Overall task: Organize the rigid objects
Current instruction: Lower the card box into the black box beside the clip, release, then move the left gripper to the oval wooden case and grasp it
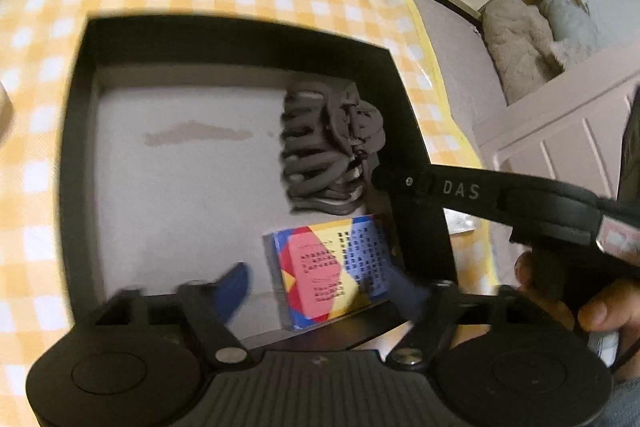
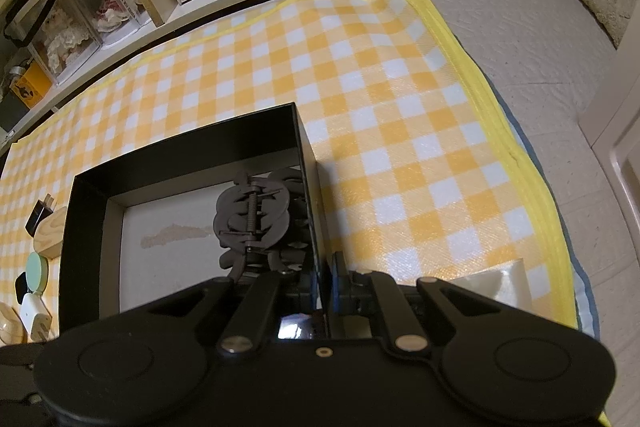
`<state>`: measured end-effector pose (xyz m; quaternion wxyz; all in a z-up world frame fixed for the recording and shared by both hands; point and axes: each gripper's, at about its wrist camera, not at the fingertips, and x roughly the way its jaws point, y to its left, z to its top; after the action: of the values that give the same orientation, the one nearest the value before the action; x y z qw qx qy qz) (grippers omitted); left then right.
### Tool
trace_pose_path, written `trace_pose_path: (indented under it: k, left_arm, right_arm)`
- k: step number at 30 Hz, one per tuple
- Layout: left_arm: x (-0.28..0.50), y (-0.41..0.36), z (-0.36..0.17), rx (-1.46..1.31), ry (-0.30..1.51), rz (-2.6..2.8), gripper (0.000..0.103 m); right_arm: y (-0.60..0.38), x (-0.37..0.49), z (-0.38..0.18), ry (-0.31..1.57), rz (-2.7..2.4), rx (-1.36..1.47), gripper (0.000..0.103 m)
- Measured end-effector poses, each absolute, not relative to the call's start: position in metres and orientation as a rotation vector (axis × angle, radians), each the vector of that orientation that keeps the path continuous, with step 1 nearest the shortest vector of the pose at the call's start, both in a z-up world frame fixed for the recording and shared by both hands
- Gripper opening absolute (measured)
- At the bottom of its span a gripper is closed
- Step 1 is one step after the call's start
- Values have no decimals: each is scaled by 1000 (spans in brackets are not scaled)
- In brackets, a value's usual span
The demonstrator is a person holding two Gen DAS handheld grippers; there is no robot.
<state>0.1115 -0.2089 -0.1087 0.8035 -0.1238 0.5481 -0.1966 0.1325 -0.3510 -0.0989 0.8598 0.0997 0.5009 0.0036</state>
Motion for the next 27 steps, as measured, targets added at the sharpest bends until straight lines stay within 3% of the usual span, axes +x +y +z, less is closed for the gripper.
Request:
trace_pose_path:
  k: [8, 27]
  left_arm:
    - [88, -211, -80, -132, 1087, -439, 102]
    - [41, -196, -20, 21, 880, -482, 103]
  right_arm:
    - [-351, 132, -99, 1051, 8, 210, 8]
    - [-351, 132, -98, 1053, 8, 212, 8]
